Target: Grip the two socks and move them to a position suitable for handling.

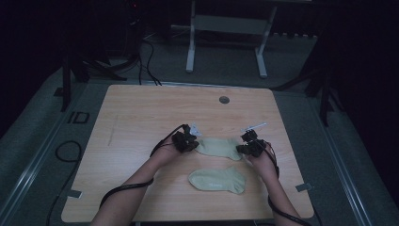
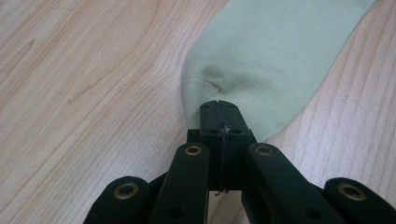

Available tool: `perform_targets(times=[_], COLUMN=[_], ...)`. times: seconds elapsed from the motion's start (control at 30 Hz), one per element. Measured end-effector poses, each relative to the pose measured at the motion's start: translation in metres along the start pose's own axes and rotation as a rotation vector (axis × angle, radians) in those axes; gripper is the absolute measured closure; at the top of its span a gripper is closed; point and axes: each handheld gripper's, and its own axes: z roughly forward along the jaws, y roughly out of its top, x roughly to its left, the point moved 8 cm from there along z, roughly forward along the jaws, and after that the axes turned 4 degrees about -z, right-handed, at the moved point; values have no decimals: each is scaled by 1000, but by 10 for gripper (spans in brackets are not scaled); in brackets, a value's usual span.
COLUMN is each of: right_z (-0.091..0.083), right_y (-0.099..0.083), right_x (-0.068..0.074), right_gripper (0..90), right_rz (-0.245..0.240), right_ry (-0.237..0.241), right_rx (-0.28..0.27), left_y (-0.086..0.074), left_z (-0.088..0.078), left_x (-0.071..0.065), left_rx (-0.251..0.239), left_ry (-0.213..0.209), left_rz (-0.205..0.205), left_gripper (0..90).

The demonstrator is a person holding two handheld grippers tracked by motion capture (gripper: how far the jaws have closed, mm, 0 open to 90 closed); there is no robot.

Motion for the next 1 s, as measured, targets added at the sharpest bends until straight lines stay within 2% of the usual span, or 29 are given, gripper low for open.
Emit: perform_targets(times=[0.27,0.4,0.57,0.77,0.9,0.93,1.0], right_z=[1,1,2,3,-1,-2,-5], right_y=[3,4,6,7,10,12,14], right_x=[-7,-7,-9,-11,-6,-6,-5], right_gripper=[894,894,887,872,833,824,787], right_rz=[4,0,-2,2,-4,-11,-20], right_ry=[-2,1,-3,19,46,47,50], right_rx=[5,10,15,15,1,-10,-18], left_y=[0,1,1,1,1,1,2], left_z=[0,1,0,-1,-3,-4,-7], left_x=[0,0,-2,-4,-6,-7,-9], left_rx=[-2,0,9,16,29,34,46], left_ry=[-12,-28,-28,-39,-52,-52,-65], left_rz=[-19,-50,-47,-51,-53,-49,-66], left_gripper=[891,890,890,889,814,779,677])
